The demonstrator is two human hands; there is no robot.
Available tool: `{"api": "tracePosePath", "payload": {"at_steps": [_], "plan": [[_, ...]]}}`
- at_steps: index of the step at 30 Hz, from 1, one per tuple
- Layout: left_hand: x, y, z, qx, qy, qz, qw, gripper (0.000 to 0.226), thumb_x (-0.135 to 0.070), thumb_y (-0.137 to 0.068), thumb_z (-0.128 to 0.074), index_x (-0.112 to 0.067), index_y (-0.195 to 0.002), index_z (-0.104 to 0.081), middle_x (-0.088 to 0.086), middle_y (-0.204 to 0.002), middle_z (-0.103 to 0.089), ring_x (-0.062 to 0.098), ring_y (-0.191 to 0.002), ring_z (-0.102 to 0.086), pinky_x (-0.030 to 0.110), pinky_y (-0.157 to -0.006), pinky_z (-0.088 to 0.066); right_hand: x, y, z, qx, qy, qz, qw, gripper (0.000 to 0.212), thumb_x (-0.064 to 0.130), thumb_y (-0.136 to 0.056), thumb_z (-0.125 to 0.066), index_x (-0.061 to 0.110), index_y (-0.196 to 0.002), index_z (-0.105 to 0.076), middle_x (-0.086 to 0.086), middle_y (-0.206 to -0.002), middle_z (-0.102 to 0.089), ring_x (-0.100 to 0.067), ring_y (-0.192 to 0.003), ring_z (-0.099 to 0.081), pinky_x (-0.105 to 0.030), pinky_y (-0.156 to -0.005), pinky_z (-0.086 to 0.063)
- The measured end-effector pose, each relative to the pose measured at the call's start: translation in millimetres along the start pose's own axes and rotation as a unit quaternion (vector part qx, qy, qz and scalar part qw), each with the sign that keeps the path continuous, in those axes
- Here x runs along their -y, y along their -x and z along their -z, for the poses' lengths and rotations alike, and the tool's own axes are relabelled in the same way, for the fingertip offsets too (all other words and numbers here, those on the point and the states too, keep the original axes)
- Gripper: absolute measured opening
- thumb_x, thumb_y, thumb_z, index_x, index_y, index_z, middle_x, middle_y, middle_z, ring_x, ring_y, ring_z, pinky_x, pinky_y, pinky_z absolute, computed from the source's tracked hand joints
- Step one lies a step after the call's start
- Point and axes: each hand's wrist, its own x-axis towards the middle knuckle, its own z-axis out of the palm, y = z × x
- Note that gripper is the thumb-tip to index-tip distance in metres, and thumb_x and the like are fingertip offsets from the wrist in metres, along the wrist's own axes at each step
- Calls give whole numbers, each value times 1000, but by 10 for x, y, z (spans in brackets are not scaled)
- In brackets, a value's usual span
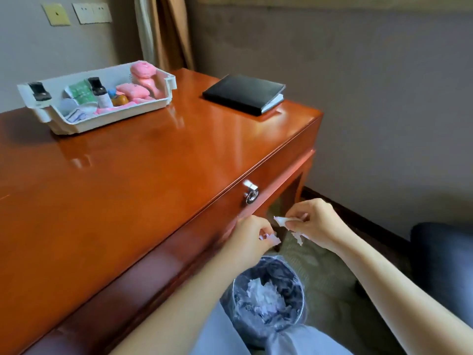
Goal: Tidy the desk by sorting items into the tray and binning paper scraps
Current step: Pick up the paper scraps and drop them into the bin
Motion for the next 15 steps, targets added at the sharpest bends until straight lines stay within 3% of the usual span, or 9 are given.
{"api": "tracePosePath", "payload": {"at_steps": [4, 7, 10, 13, 15], "plan": [[276, -284, -324, 45, -5, 39, 998, 15, -28, -85, -67, -14, -84, -71, -1, -80, -63, 15, -74, -58, 24, -68, -48, -429, -150, -374, 28, 12, -72, 997, 7, 7, -78, -66, 6, -78, -73, -8, -79, -71, -16, -75, -62, -24, -67, -47], [498, -459, -579, 65, 1, 82, 994, 12, -25, -85, -65, -14, -84, -70, 1, -81, -61, 17, -75, -56, 24, -65, -45, -724, -260, -661, 59, 13, -113, 992, 9, 5, -75, -63, 3, -75, -72, -6, -69, -64, -13, -64, -55, -11, -51, -38], [668, -573, -845, 85, 33, 118, 989, 6, -14, -87, -61, -15, -84, -66, 3, -83, -58, 18, -78, -52, 21, -66, -40, -936, -351, -908, 80, 20, -155, 985, 9, 4, -73, -60, 4, -69, -68, -8, -66, -59, -15, -65, -50, -11, -47, -32], [805, -629, -1088, 98, 56, 146, 983, 12, -11, -90, -55, -15, -92, -66, 4, -93, -60, 19, -84, -53, 25, -71, -44, -1069, -404, -1115, 97, 24, -181, 978, 13, 4, -73, -58, 6, -66, -69, -4, -61, -55, -16, -63, -47, -18, -48, -33], [848, -644, -1189, 117, 59, 155, 979, 21, -12, -93, -52, -13, -110, -64, 4, -110, -62, 20, -97, -56, 25, -77, -44, -1137, -427, -1220, 128, 39, -198, 971, 22, 5, -74, -56, 11, -53, -58, -3, -54, -42, -16, -59, -36, -26, -48, -28]]}}
